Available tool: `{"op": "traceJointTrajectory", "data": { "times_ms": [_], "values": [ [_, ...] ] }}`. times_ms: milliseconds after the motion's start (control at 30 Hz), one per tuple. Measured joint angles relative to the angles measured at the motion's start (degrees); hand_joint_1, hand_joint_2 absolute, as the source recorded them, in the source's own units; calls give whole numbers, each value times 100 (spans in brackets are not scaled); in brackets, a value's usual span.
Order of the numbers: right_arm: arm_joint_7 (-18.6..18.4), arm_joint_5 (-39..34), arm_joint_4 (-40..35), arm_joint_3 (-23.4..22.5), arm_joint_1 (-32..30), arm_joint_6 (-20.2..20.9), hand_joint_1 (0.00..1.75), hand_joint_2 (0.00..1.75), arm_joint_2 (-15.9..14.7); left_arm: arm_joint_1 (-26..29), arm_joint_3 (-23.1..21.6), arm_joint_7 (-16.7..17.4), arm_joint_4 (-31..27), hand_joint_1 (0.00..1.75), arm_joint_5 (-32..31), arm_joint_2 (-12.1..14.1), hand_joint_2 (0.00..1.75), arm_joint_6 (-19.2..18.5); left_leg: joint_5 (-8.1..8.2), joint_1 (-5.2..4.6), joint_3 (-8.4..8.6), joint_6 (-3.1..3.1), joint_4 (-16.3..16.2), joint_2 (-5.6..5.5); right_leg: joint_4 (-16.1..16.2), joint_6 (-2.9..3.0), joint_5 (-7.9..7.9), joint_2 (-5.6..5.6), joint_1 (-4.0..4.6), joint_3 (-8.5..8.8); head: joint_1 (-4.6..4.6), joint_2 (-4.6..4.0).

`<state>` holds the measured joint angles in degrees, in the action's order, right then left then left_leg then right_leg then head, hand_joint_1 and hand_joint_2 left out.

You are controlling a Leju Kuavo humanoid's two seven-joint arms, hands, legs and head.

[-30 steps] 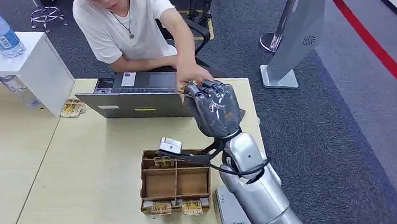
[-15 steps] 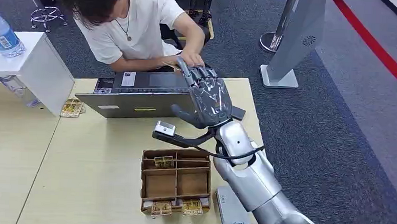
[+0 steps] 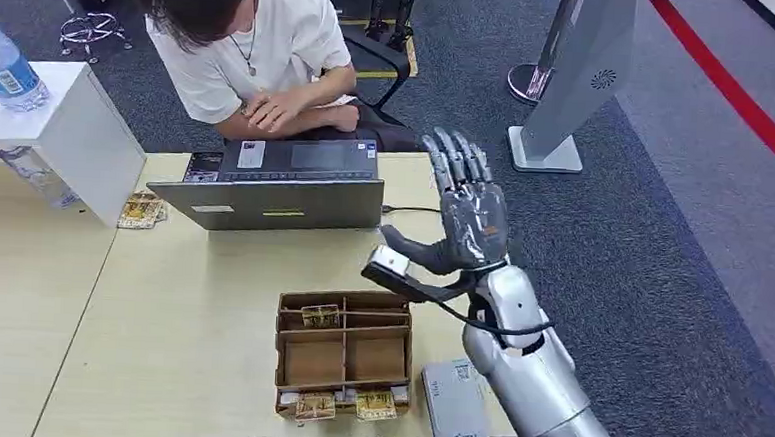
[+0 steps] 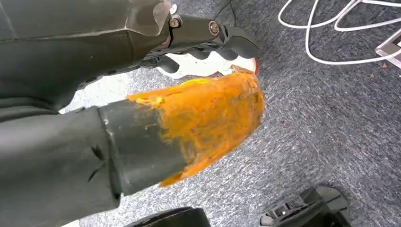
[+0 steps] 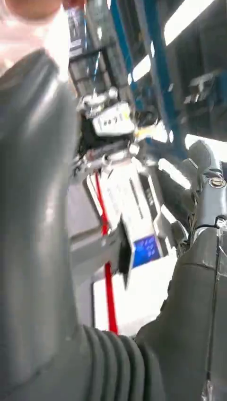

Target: Pass the card to the sensor for recognition and then transmit it.

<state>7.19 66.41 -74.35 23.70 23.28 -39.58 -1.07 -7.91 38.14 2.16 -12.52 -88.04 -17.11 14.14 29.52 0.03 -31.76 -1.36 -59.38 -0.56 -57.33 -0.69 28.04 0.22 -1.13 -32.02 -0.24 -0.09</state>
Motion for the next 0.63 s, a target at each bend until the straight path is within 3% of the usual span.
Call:
{"op": "traceJointTrajectory", "data": {
  "times_ms": [233,467,633],
  "values": [
    [536,-392,-300,-1156,-731,-2,0,0,-204,33,2,-48,0,0,94,28,0,55,3,0,0,1,0,-4,2,-1,1,-1,1,-2,-2,0],
    [1198,-1046,-293,-2692,-1311,-2,0,0,-243,75,22,-48,0,0,157,37,0,105,4,-1,-2,1,0,-5,2,-2,2,-2,0,-2,0,0],
    [1362,-1354,-2,-3735,-1512,-2,0,0,-271,82,52,-48,0,0,206,48,0,136,5,-2,-2,0,-1,-6,4,-2,2,-3,-1,-2,0,0]
  ]
}}
